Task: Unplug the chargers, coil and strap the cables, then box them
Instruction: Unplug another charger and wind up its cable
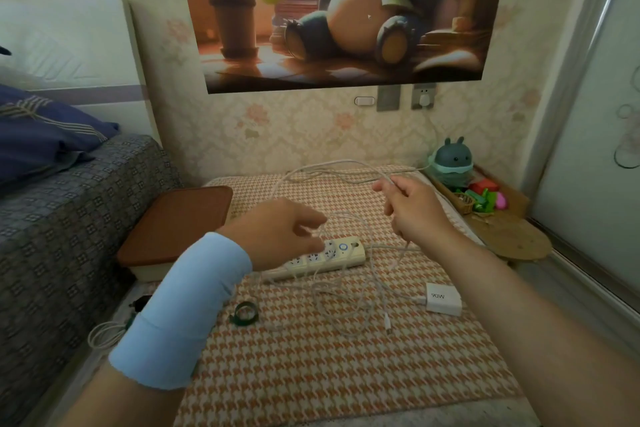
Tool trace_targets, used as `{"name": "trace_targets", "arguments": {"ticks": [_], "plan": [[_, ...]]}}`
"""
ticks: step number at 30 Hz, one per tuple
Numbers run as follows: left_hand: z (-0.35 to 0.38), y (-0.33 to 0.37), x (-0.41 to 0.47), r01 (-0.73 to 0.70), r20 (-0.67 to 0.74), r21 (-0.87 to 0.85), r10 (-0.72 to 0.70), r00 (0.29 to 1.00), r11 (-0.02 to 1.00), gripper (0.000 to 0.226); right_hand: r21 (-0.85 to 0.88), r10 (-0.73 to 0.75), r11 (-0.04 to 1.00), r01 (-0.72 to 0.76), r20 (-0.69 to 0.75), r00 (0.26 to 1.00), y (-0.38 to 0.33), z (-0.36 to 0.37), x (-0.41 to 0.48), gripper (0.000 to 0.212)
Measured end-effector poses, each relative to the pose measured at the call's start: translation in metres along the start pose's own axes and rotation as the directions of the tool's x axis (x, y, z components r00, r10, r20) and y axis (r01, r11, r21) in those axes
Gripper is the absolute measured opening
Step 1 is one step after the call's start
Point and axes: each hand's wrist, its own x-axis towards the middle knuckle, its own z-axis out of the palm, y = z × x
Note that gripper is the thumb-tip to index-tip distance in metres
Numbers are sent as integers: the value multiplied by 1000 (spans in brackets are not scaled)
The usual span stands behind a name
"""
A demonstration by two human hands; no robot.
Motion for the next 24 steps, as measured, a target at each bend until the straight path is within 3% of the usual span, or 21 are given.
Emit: {"name": "trace_targets", "arguments": {"ticks": [1, 3, 4, 5, 6, 7, 9, 11, 13, 15, 18, 22, 24], "plan": [[-2, -1, -4, -78, -172, -76, 64, 983, 994, 33, -36, 30, 999, -29, 28, 999, 1, -1, -1, 27], [1, -4, -8, -184, -558, -62, 119, 821, 981, 26, -127, 90, 989, -77, 102, 991, 3, -1, -2, 31], [6, -8, -5, -171, -686, -19, 111, 719, 985, 36, -161, 111, 983, -89, 135, 985, 4, -1, -3, 31], [12, -15, 0, -129, -744, -26, 66, 664, 991, 50, -183, 121, 979, -90, 164, 979, 5, -1, -4, 30], [19, -22, 5, -72, -722, -103, -24, 692, 992, 64, -183, 115, 980, -80, 188, 975, 4, 0, -5, 26], [25, -28, 8, -16, -617, -213, -122, 777, 977, 74, -151, 97, 986, -66, 207, 973, 4, 0, -7, 22], [38, -39, 16, 57, -310, -352, -174, 935, 934, 77, -39, 61, 998, -54, 217, 974, 4, 1, -10, 20], [47, -44, 21, 99, -55, -417, -133, 990, 904, 49, -34, 30, 999, -23, 204, 978, 8, -1, -9, 23], [50, -40, 25, 165, 25, -394, -170, 985, 904, 20, -177, 5, 983, 37, 227, 974, 19, -5, -7, 25], [48, -34, 32, 244, -18, -202, -252, 967, 949, 26, -335, 47, 941, 42, 251, 967, 35, -10, -4, 25], [47, -23, 46, 298, -207, 125, -269, 941, 946, 31, -456, 169, 889, -34, 259, 951, 62, -21, -2, 19], [55, -9, 68, 251, -391, 68, -206, 897, 965, 28, -521, 222, 853, -28, 316, 922, 84, -26, -13, 25], [60, -4, 78, 186, -399, -25, -180, 899, 982, 25, -640, 281, 768, 16, 359, 890, 92, -19, -19, 32]]}}
